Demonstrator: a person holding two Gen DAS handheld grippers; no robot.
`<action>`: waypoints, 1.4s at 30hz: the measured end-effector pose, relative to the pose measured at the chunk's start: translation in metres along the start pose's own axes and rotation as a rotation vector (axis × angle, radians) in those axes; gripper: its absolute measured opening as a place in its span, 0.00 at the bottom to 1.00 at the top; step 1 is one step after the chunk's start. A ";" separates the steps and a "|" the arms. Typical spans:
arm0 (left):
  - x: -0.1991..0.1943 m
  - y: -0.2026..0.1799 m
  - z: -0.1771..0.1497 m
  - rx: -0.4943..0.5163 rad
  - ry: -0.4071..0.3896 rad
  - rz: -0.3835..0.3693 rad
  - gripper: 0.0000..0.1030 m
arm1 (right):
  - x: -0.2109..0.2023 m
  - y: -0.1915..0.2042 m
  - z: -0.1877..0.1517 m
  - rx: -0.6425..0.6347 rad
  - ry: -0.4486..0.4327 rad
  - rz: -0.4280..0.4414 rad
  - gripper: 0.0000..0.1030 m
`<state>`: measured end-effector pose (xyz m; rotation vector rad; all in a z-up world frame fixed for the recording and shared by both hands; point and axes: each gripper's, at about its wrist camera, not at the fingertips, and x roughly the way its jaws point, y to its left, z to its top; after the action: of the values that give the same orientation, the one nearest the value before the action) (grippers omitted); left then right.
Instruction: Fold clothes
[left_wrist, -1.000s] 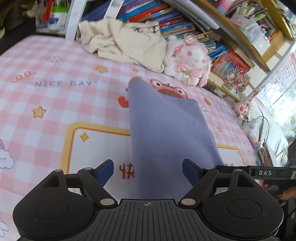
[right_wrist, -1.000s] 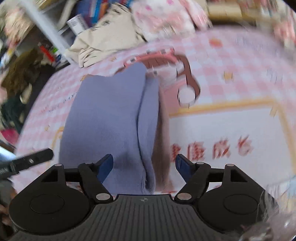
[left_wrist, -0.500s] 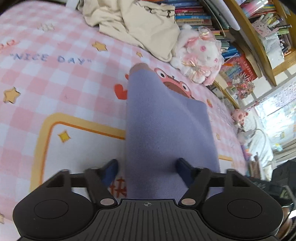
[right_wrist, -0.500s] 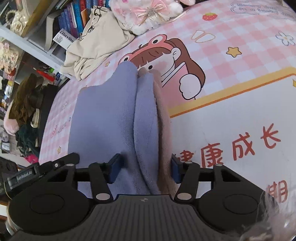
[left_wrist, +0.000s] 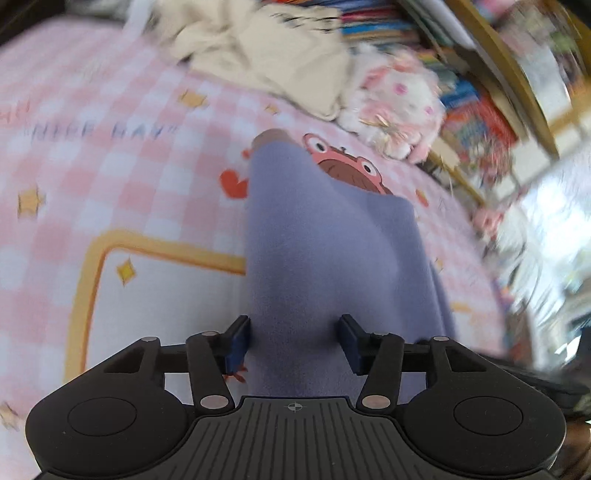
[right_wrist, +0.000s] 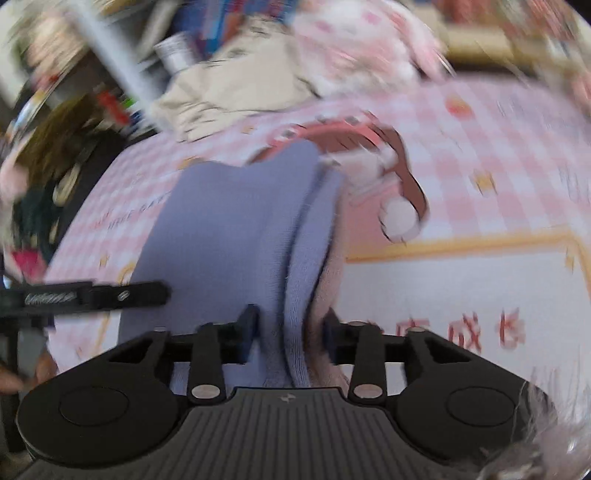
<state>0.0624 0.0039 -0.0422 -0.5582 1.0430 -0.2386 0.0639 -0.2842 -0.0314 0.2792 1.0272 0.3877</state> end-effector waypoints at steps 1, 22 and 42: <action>0.001 0.004 0.000 -0.016 0.006 -0.016 0.50 | 0.001 -0.006 0.001 0.038 0.010 0.015 0.42; 0.002 -0.008 -0.013 0.022 0.003 -0.015 0.49 | 0.005 -0.017 -0.003 -0.025 0.024 0.090 0.34; -0.013 -0.047 -0.027 -0.011 -0.127 0.023 0.40 | -0.012 -0.025 0.016 -0.101 0.010 0.182 0.23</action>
<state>0.0358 -0.0386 -0.0175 -0.5640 0.9274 -0.1747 0.0766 -0.3128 -0.0245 0.2811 0.9916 0.6038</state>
